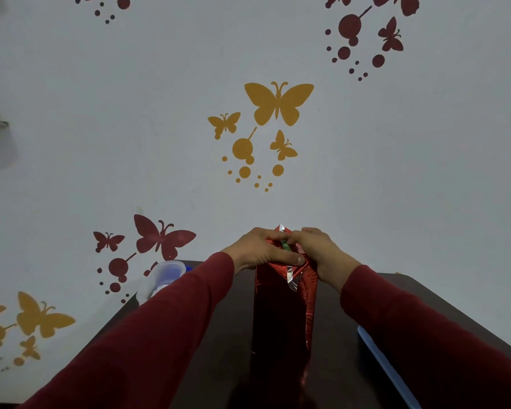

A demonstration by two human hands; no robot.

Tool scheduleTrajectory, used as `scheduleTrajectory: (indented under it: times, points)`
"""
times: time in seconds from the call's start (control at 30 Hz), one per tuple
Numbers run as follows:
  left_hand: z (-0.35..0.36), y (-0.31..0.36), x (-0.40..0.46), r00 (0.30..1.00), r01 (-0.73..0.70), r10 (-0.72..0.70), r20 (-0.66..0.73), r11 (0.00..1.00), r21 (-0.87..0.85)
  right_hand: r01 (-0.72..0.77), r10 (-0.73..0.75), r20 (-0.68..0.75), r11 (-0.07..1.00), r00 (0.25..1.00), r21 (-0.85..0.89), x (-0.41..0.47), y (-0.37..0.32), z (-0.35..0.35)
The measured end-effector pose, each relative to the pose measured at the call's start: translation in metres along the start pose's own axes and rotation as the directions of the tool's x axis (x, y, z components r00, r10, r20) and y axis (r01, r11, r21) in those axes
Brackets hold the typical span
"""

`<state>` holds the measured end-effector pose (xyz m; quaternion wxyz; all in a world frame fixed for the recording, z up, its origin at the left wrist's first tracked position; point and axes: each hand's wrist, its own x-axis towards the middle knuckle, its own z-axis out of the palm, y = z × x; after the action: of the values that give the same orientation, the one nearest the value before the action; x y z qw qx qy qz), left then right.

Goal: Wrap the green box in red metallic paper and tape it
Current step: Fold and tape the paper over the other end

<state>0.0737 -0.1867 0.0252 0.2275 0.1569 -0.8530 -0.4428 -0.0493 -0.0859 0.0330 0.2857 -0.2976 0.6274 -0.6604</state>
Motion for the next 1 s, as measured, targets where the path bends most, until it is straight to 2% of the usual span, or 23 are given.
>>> scheduleTrajectory:
  times: [0.13,0.37,0.57,0.77,0.93,1.0]
  points:
    - [0.0,0.0,0.002,1.0,0.013,-0.013,-0.015,1.0,0.004,-0.026,0.027,0.072,1.0,0.997,-0.017,-0.005,-0.002,-0.003]
    - [0.001,0.004,-0.002,0.999,0.035,-0.035,-0.004,0.999,-0.017,0.027,-0.027,-0.02,0.999,0.999,-0.019,0.001,0.003,-0.007]
    - [0.002,0.01,-0.007,0.999,0.037,-0.037,-0.022,0.999,-0.009,0.015,-0.015,0.022,1.0,1.0,0.002,-0.01,0.002,-0.009]
    - [0.004,0.016,-0.014,0.999,0.048,-0.048,-0.016,0.999,-0.02,0.013,-0.012,-0.054,1.0,0.998,0.022,-0.006,0.003,-0.012]
    - [0.001,0.019,-0.019,1.0,-0.002,0.002,-0.006,0.999,-0.034,0.001,0.004,-0.084,0.998,0.996,0.058,-0.014,0.008,-0.02]
    - [0.002,0.025,-0.026,0.998,-0.034,0.033,-0.045,0.999,-0.031,0.023,-0.02,-0.144,1.0,0.989,0.021,-0.019,0.011,-0.029]
